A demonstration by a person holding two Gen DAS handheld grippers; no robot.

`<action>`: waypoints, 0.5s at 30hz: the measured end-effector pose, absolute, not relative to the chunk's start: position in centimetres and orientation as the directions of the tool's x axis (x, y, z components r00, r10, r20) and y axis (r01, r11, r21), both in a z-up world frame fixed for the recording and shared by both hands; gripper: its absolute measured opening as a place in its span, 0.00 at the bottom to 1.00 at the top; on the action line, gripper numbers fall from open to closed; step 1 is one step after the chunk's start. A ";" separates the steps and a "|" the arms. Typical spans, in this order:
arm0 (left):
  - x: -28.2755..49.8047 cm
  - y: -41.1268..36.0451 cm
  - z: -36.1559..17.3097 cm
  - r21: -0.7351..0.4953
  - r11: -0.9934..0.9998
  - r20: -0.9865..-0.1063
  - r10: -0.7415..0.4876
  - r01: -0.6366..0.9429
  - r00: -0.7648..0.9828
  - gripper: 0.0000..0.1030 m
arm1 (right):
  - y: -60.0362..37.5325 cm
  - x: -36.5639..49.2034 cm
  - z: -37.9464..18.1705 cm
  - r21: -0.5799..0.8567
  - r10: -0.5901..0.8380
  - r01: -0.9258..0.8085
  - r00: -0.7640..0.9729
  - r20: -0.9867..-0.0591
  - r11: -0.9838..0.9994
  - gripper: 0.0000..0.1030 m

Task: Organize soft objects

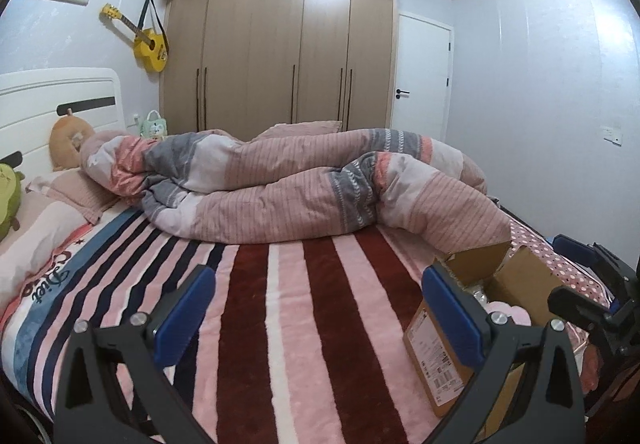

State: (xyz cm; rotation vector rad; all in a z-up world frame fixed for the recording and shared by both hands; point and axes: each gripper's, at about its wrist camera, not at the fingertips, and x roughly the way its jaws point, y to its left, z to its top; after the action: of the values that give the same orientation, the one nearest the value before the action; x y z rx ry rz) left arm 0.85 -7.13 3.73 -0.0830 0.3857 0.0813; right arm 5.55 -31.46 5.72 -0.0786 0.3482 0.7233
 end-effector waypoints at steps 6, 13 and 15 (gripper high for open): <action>0.8 -6.9 3.5 -0.061 0.993 -0.382 0.073 -0.104 0.921 0.99 | -31.3 5.1 5.8 0.048 0.636 -0.662 0.695 -0.335 0.748 1.00; 0.7 -6.9 3.4 -0.051 0.993 -0.380 0.083 -0.110 0.921 0.99 | -31.3 5.1 5.9 0.049 0.636 -0.661 0.695 -0.335 0.749 1.00; 0.6 -6.9 3.4 -0.050 0.993 -0.380 0.083 -0.110 0.921 0.99 | -31.2 5.1 5.9 0.051 0.637 -0.662 0.694 -0.335 0.748 1.00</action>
State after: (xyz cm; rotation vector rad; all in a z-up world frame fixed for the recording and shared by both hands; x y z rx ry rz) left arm 0.60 -6.94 3.44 -0.0705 0.3872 0.0989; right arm 5.05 -31.24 5.88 -0.0755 0.3453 0.7256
